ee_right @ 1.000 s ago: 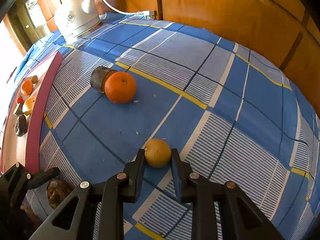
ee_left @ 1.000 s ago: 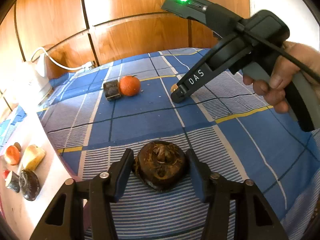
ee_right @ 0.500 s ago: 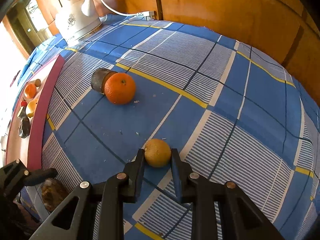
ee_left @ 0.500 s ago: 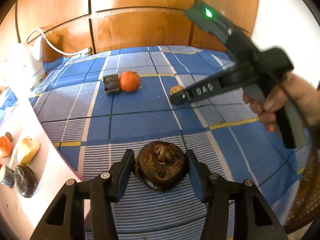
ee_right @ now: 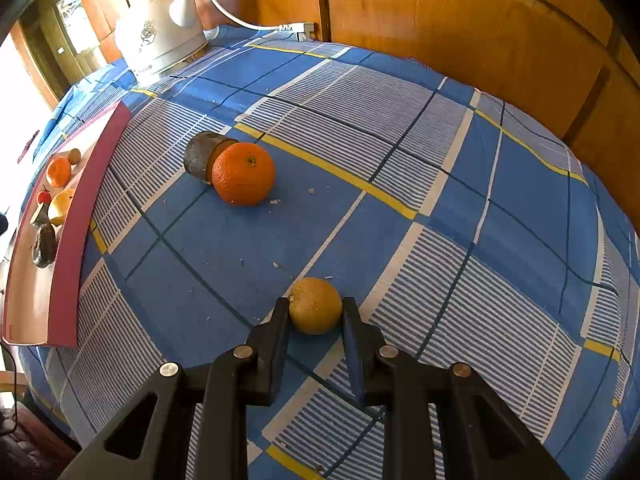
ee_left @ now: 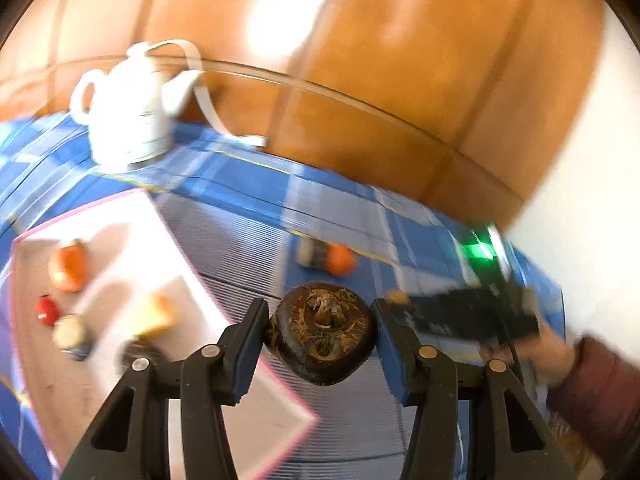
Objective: Organize fruits
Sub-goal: 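Carry the dark brown fruit into the tray and open the left tool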
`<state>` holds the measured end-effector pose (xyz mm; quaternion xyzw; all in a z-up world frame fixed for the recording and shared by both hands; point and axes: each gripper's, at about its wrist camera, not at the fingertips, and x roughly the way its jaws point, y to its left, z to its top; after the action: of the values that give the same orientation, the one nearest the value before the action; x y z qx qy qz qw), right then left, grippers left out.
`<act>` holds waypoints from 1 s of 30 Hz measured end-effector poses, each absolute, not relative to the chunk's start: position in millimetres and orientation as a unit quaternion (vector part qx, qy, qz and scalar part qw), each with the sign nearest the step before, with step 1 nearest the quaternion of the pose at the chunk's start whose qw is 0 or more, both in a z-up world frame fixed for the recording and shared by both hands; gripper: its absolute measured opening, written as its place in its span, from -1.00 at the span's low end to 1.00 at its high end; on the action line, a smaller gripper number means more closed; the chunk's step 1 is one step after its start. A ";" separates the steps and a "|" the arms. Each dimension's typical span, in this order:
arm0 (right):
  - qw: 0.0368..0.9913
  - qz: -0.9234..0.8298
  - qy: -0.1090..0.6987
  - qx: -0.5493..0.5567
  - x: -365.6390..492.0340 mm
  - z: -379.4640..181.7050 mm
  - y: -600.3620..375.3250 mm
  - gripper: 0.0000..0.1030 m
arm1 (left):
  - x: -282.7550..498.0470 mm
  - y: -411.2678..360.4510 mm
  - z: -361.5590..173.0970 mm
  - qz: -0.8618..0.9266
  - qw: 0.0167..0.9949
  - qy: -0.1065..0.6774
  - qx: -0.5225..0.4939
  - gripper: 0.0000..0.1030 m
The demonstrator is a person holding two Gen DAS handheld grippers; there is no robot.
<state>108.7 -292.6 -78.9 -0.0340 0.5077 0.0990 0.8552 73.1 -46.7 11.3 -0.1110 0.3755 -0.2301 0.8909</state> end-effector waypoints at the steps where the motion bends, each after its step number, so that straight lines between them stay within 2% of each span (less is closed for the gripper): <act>1: 0.855 0.099 0.507 -0.035 108.5 -78.8 -292.4 -0.51 | 77.5 -36.9 12.6 -0.214 0.894 0.376 -0.118 0.02; 6: 0.856 0.097 0.506 -0.039 108.0 -78.9 -292.0 -0.51 | 111.7 21.6 4.1 -0.137 0.894 0.394 -0.166 0.03; 13: 0.856 0.095 0.506 -0.044 108.0 -78.9 -290.3 -0.51 | 153.7 42.9 -19.0 -0.088 0.892 0.420 -0.144 0.02; 15: 0.856 0.095 0.506 -0.044 108.1 -78.9 -290.1 -0.51 | 162.0 41.4 -25.9 -0.076 0.890 0.427 -0.142 0.09; 16: 0.856 0.095 0.506 -0.044 108.1 -78.9 -290.1 -0.51 | 163.7 41.3 -28.0 -0.073 0.890 0.427 -0.140 0.21; 17: 0.856 0.095 0.506 -0.044 108.2 -78.8 -290.1 -0.51 | 164.2 40.9 -28.1 -0.069 0.891 0.427 -0.137 0.33; 18: 0.856 0.095 0.506 -0.043 108.0 -78.8 -290.1 -0.51 | 164.1 42.5 -27.5 -0.062 0.893 0.426 -0.134 0.38; 30: 0.857 0.093 0.505 -0.049 107.9 -78.7 -288.7 -0.51 | 114.8 41.7 -18.2 0.000 0.904 0.417 -0.094 0.39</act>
<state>107.9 -288.7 -78.7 -0.0488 0.5052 0.0928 0.8566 114.8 41.7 -18.2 -0.0944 0.4174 0.0002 0.9038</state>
